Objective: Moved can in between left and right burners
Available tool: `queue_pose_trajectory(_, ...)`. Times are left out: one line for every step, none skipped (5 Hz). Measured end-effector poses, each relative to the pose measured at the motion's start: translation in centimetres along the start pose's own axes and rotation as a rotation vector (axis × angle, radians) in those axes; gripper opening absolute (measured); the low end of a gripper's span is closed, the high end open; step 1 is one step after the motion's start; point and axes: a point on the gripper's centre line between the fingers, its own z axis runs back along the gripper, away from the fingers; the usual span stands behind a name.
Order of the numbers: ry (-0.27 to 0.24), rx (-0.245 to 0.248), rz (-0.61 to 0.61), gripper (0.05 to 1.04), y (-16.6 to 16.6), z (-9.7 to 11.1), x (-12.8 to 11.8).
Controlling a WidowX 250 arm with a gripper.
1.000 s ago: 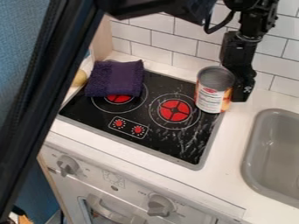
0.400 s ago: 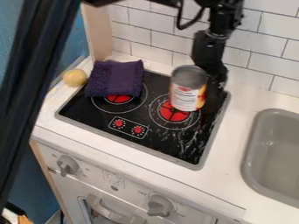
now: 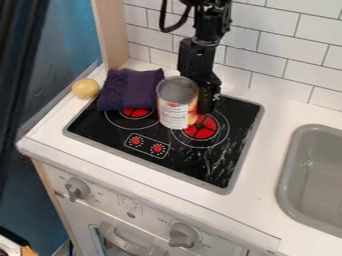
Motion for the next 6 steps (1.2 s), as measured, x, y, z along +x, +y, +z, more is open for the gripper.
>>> queue_pose_trajectory(-0.022, 0.017, 0.058, 0.999, 0.1, -0.3, 2.3)
queue_pose_trajectory(0.006, 0.022, 0.075, 0.999, 0.8, 0.7, 3.1)
queue_pose_trajectory(-0.014, 0.021, 0.081, 0.999, 1.1, 0.5, 3.7)
queue_pose_trajectory(-0.010, 0.012, 0.078, 0.999, 1.2, 0.4, 3.5)
queue_pose_trajectory(0.043, -0.002, 0.067, 0.999, 1.4, 1.3, 2.4)
queue_pose_trajectory(0.149, -0.079, 0.088, 0.999, 0.6, 4.9, 1.5)
